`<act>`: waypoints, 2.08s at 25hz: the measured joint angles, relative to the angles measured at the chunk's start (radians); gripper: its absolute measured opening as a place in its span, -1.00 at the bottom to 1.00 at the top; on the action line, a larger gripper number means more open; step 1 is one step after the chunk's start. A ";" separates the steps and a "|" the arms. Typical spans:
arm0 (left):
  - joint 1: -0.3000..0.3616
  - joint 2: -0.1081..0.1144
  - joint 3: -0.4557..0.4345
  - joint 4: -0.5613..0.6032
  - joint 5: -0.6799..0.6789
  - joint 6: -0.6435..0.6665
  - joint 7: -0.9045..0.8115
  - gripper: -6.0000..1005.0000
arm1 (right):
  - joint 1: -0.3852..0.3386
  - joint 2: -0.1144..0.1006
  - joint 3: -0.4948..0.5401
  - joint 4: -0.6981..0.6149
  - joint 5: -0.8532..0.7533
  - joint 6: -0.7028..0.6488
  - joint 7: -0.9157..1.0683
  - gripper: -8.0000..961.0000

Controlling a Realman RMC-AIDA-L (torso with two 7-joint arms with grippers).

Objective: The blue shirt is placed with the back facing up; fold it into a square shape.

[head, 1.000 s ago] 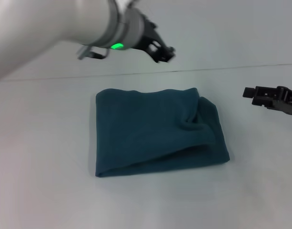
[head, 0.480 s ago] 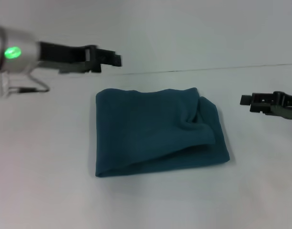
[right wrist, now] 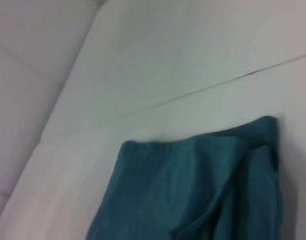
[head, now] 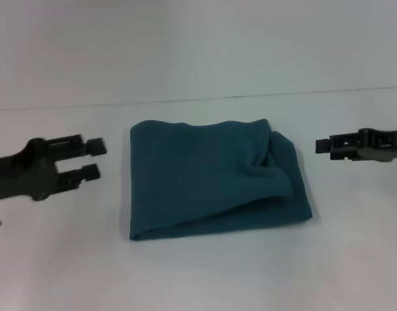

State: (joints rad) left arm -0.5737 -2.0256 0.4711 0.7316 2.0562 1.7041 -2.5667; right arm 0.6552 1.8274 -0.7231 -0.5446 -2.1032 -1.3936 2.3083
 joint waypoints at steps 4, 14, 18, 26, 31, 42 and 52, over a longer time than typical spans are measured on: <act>0.043 -0.012 -0.015 0.021 -0.002 0.033 0.011 0.29 | 0.120 -0.022 -0.002 0.000 -0.176 -0.032 0.151 0.28; 0.061 -0.022 -0.019 0.026 0.004 0.053 0.040 0.29 | 0.355 0.012 -0.044 0.007 -0.459 -0.063 0.356 0.28; 0.064 -0.024 -0.020 0.024 0.002 0.047 0.051 0.29 | 0.371 0.042 -0.087 0.015 -0.472 -0.064 0.377 0.28; 0.066 -0.026 -0.021 0.024 -0.002 0.038 0.054 0.28 | 0.356 0.061 -0.121 0.016 -0.473 -0.078 0.394 0.28; 0.062 -0.030 -0.022 0.020 -0.004 0.029 0.055 0.28 | 0.353 0.074 -0.125 0.017 -0.481 -0.059 0.394 0.28; 0.063 -0.031 -0.022 0.018 -0.008 0.020 0.056 0.28 | 0.387 0.093 -0.226 0.055 -0.623 -0.003 0.461 0.28; 0.069 -0.032 -0.023 0.018 -0.027 0.018 0.056 0.28 | 0.342 0.088 -0.170 -0.108 -0.585 -0.122 0.450 0.28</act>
State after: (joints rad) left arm -0.5045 -2.0571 0.4477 0.7499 2.0288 1.7217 -2.5110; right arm 0.9971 1.9150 -0.8935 -0.6528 -2.6884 -1.5154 2.7581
